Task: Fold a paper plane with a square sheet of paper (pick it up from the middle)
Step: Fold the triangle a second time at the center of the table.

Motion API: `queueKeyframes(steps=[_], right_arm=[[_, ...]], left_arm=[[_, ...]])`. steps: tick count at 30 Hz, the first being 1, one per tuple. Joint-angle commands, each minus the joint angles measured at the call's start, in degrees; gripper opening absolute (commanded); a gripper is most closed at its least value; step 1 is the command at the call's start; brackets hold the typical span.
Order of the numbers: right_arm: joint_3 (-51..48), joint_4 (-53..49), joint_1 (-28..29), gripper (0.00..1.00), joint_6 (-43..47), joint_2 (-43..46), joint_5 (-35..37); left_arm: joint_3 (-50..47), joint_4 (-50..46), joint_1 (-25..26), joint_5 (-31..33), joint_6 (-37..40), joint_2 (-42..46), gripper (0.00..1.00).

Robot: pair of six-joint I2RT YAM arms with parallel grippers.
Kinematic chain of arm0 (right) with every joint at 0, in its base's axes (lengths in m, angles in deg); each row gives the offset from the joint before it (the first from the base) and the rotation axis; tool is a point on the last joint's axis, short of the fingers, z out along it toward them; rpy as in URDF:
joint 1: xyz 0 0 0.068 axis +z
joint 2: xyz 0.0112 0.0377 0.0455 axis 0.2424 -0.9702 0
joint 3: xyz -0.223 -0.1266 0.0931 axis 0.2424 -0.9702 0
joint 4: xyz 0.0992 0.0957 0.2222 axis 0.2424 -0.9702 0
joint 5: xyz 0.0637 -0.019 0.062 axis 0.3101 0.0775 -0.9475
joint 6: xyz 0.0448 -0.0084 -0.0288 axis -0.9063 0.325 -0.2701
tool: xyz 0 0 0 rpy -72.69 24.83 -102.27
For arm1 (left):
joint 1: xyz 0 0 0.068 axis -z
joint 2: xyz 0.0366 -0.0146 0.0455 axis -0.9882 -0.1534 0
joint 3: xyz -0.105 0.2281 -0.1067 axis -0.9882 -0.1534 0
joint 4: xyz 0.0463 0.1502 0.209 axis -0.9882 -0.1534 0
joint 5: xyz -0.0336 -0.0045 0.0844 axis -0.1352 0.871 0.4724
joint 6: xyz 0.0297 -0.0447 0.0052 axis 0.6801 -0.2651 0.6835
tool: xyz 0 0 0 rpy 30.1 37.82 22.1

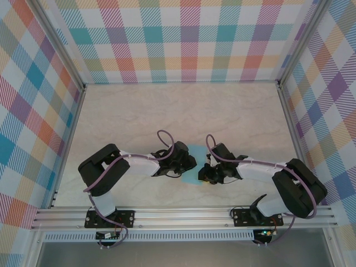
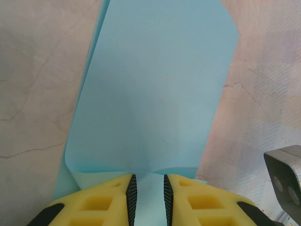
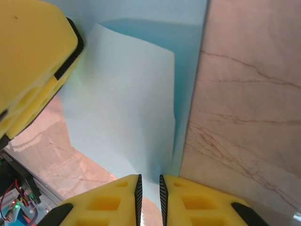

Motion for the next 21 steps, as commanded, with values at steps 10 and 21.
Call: queueKeyframes(steps=[10, 21], right_arm=[[5.61, -3.79, 0.39, 0.21, -1.46, 5.08, 0.56], [3.89, 1.69, 0.61, 0.2, -0.99, -4.09, -3.92]], left_arm=[[0.27, -4.8, 0.81, -0.08, 0.93, -1.92, 0.26], [0.35, -4.7, 0.82, -0.35, 1.02, -2.0, 0.26]])
